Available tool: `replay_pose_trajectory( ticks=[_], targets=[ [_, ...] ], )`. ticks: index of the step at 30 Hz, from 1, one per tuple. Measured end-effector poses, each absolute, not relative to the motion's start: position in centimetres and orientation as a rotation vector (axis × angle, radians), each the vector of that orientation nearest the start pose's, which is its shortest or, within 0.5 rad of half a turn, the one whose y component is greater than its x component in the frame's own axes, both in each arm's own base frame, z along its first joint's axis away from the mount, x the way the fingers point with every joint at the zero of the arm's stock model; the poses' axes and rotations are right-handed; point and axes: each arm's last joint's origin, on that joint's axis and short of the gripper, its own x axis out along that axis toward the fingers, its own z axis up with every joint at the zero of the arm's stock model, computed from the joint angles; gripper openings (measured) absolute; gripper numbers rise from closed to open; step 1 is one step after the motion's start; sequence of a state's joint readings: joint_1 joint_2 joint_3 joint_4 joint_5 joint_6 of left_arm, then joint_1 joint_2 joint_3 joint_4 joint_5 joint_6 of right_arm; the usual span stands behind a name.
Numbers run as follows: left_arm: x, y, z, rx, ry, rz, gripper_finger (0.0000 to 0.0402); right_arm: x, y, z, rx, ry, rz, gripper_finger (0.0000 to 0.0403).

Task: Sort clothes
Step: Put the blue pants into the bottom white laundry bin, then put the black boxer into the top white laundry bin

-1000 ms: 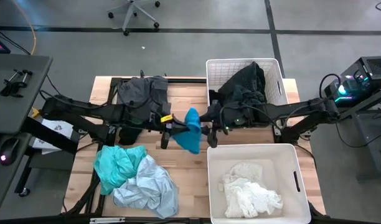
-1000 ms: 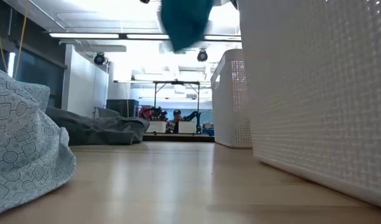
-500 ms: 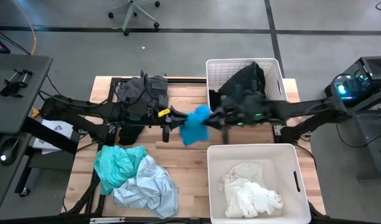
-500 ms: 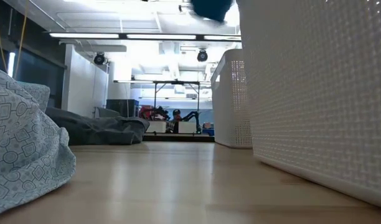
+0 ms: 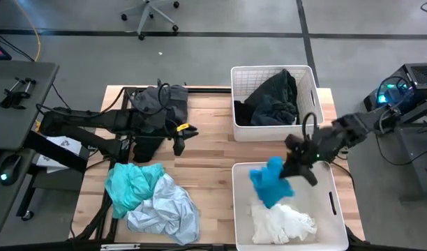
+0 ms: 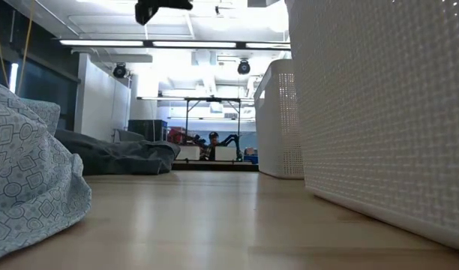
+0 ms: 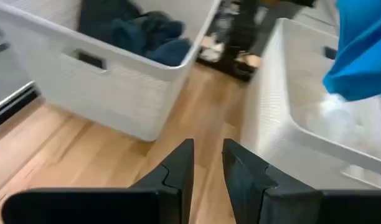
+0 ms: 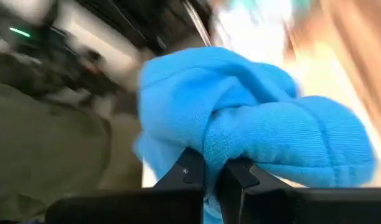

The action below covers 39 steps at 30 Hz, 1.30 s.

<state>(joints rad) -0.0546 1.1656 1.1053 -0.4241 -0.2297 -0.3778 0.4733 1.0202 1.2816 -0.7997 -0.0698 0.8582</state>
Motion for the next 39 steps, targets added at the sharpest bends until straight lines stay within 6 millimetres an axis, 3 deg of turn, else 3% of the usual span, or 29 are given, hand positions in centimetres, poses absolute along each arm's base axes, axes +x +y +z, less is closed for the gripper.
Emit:
replay_pose_trajectory(
  ticks=[4,11,15,19,22,28,31,35,39],
  targets=[
    [24.9,-0.4,34.6,-0.311,0.441,0.286,0.0071,16.4,10.8,37.7,0.746,0.959,0.207,0.0005],
    [25.0,-0.4,34.5,-0.334,0.441,0.291,0.0071,17.4,14.2,32.3,0.811,1.210,0.068,0.0023],
    [25.0,-0.4,34.5,-0.404,0.430,0.317,0.0071,17.4,14.8,29.6,0.867,1.378,0.001,0.0061],
    [25.0,-0.1,34.5,-0.417,0.430,0.327,0.0071,17.2,14.7,29.2,0.881,1.397,0.001,0.0117],
    [24.9,0.1,34.4,-0.431,0.434,0.337,0.0071,16.7,14.3,30.6,0.914,1.383,0.045,0.0151],
    [23.5,0.9,32.5,-0.552,0.636,0.481,0.0071,15.2,12.8,36.8,1.029,1.134,0.149,0.0180],
    [21.8,1.4,30.8,-0.664,0.837,0.659,0.0071,14.4,11.2,40.5,0.878,0.828,0.174,0.0181],
    [19.2,1.6,28.0,-0.720,1.133,0.885,0.0071,13.8,8.9,44.5,0.533,0.338,-0.080,0.0181],
    [17.0,1.6,24.5,-0.694,1.322,1.040,0.0076,13.9,8.1,46.5,0.316,0.120,-0.282,0.0181]
  ],
)
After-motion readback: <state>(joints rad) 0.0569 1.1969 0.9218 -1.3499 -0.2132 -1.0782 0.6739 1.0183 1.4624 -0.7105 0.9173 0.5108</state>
